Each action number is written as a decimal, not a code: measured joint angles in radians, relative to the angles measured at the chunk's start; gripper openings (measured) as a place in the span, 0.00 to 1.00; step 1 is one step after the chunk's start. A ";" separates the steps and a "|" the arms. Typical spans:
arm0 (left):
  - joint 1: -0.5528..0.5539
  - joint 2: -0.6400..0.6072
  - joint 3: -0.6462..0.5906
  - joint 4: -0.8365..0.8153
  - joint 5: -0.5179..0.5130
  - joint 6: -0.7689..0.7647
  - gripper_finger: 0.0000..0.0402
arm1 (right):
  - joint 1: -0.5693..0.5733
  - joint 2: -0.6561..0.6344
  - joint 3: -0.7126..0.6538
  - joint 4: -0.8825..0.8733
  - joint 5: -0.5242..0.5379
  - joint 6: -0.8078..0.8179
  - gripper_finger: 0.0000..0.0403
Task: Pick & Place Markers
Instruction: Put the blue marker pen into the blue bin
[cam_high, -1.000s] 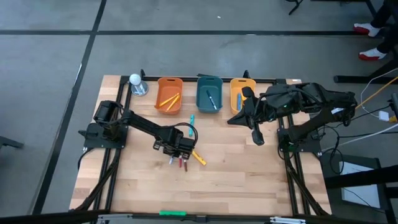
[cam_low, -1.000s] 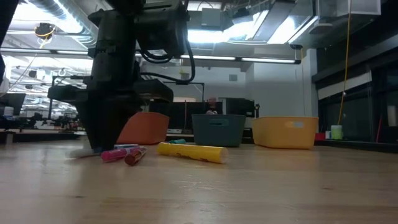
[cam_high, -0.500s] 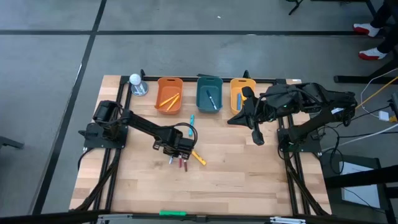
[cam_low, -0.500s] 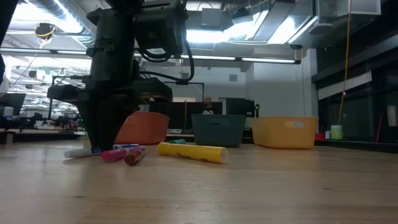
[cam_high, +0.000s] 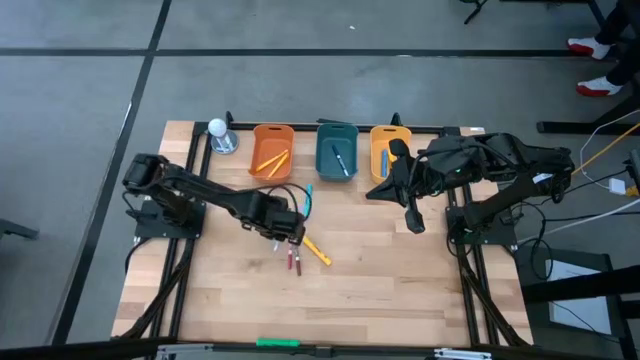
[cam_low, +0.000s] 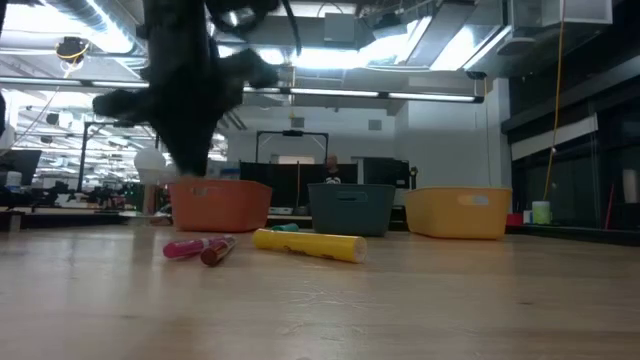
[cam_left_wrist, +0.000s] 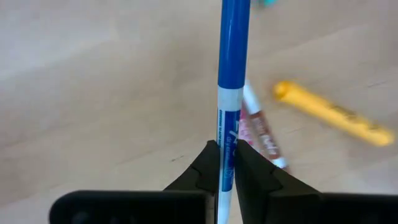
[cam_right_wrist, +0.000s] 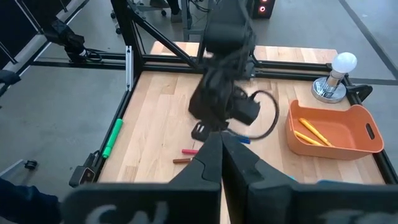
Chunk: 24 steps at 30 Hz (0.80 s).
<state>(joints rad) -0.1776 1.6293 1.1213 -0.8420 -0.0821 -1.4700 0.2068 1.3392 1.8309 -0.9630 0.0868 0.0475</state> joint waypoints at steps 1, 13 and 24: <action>0.001 -0.022 0.000 -0.001 -0.019 0.004 0.05 | 0.000 0.000 0.000 0.000 0.000 0.000 0.00; 0.041 -0.275 0.002 0.062 -0.267 0.198 0.05 | -0.007 -0.019 0.000 -0.003 0.027 0.003 0.00; 0.113 -0.333 0.003 0.284 -0.304 0.461 0.05 | -0.039 -0.100 0.000 -0.090 0.068 0.023 0.00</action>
<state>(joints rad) -0.0644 1.2961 1.1240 -0.5575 -0.3865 -1.0093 0.1677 1.2394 1.8309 -1.0531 0.1550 0.0704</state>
